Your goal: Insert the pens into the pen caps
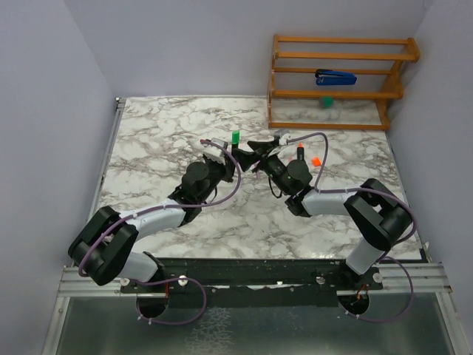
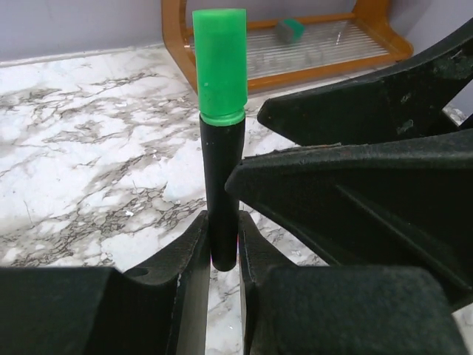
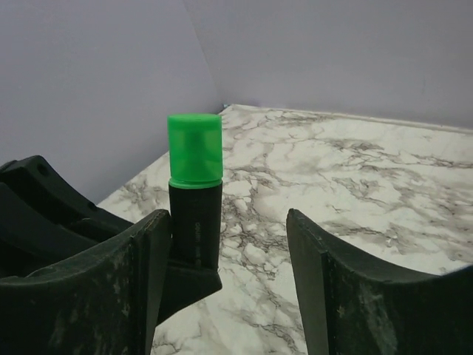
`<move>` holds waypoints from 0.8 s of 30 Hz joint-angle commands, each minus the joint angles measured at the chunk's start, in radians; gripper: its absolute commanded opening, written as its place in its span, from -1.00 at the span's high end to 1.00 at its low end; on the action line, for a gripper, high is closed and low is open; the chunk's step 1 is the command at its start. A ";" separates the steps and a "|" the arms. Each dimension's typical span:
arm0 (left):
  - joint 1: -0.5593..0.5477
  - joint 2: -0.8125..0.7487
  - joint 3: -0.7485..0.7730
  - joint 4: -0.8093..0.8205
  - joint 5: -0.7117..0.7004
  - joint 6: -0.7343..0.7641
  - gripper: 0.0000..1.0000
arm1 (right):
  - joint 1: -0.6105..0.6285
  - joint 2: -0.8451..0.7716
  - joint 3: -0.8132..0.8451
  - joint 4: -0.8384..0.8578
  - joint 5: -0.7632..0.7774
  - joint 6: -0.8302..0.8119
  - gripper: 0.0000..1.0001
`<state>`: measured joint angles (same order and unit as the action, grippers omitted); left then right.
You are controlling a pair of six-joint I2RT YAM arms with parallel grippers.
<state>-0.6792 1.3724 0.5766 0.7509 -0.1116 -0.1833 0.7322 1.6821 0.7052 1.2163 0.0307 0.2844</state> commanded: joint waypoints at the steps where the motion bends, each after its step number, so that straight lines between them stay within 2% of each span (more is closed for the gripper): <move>1: 0.003 -0.023 -0.022 0.056 0.035 0.019 1.00 | 0.003 -0.057 0.020 -0.029 0.046 -0.066 -0.56; 2: 0.003 -0.023 -0.025 0.056 0.043 0.020 1.00 | 0.000 -0.069 0.014 -0.023 0.045 -0.079 -0.92; 3: 0.002 -0.022 -0.028 0.056 0.053 0.021 1.00 | -0.007 -0.084 0.005 -0.015 0.036 -0.091 -0.98; 5: 0.002 -0.021 -0.037 0.056 0.076 0.023 1.00 | -0.044 -0.126 -0.020 -0.019 -0.017 -0.092 -1.00; 7: 0.007 -0.025 -0.045 0.056 0.144 0.026 1.00 | -0.125 -0.170 -0.048 -0.018 -0.153 -0.036 -1.00; 10: 0.029 -0.028 -0.050 0.057 0.291 0.022 1.00 | -0.328 -0.172 -0.066 0.078 -0.504 0.137 -1.00; 13: 0.046 -0.026 -0.048 0.057 0.468 0.007 1.00 | -0.480 -0.100 -0.021 0.250 -0.846 0.312 -0.84; 16: 0.057 -0.014 -0.040 0.057 0.630 -0.021 1.00 | -0.533 0.025 0.082 0.452 -1.091 0.538 -0.68; 17: 0.059 -0.007 -0.034 0.057 0.680 -0.034 1.00 | -0.537 0.063 0.122 0.523 -1.142 0.616 -0.62; 19: 0.058 0.013 -0.015 0.057 0.767 -0.067 1.00 | -0.534 0.105 0.191 0.540 -1.218 0.694 -0.57; 24: 0.058 0.078 0.041 0.059 0.878 -0.116 1.00 | -0.513 0.077 0.196 0.539 -1.257 0.684 -0.54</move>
<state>-0.6231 1.4021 0.5602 0.7799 0.5766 -0.2443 0.2047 1.7870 0.8829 1.4738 -1.0508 0.8734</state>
